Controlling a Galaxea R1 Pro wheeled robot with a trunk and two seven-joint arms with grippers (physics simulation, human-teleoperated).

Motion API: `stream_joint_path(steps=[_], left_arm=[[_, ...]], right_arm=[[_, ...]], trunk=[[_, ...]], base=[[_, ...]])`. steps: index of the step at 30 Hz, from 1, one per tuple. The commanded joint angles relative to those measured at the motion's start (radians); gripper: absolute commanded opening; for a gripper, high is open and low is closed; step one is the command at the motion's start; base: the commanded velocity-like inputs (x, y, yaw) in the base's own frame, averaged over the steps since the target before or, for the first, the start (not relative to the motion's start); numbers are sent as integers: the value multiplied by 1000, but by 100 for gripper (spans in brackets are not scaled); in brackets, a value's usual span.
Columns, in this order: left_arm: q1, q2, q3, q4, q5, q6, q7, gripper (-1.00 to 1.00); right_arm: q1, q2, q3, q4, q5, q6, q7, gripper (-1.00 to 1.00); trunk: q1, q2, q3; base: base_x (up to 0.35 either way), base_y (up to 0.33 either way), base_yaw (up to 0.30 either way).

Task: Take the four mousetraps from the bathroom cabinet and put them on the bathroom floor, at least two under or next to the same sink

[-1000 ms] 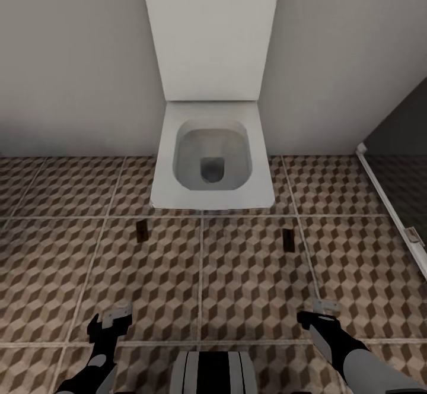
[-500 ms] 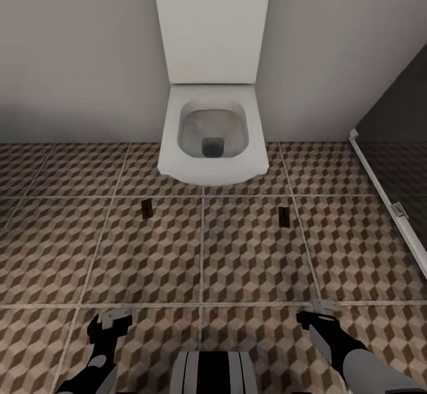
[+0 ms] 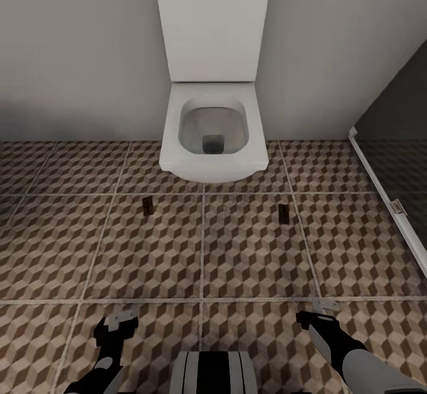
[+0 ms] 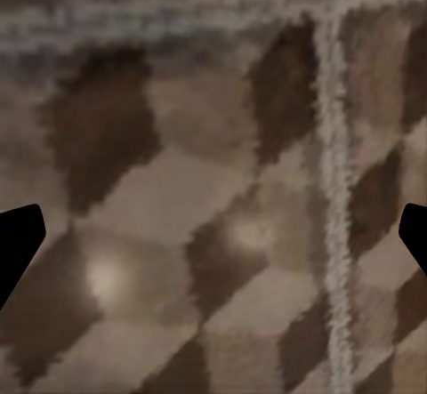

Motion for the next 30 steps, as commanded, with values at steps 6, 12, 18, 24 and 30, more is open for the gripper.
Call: stream_joint_path(steps=[6, 12, 18, 24, 30], left_arm=[[0, -32, 4, 65, -6, -7, -1, 100], [0, -49, 4, 105, -10, -13, -2, 100], [0, -52, 6, 114, -7, -14, -3, 100], [0, -51, 6, 116, -5, -15, -4, 100], [0, -49, 7, 114, -4, -16, -4, 100]], right_arm=[[0, -1, 9, -2, -8, 6, -6, 100], [0, 0, 9, -2, -8, 6, -5, 100], [0, 0, 9, -2, -8, 7, -5, 100], [0, 0, 9, -2, -8, 7, -5, 100], [0, 0, 9, -2, -8, 7, -5, 100]], trunk=[[0, 0, -1], [0, 0, -1], [0, 0, -1], [-2, 1, 19], [-5, 2, 42]], base=[[-2, 0, 0], [0, 0, 0], [0, 0, 0], [0, 0, 0], [0, 0, 0]])
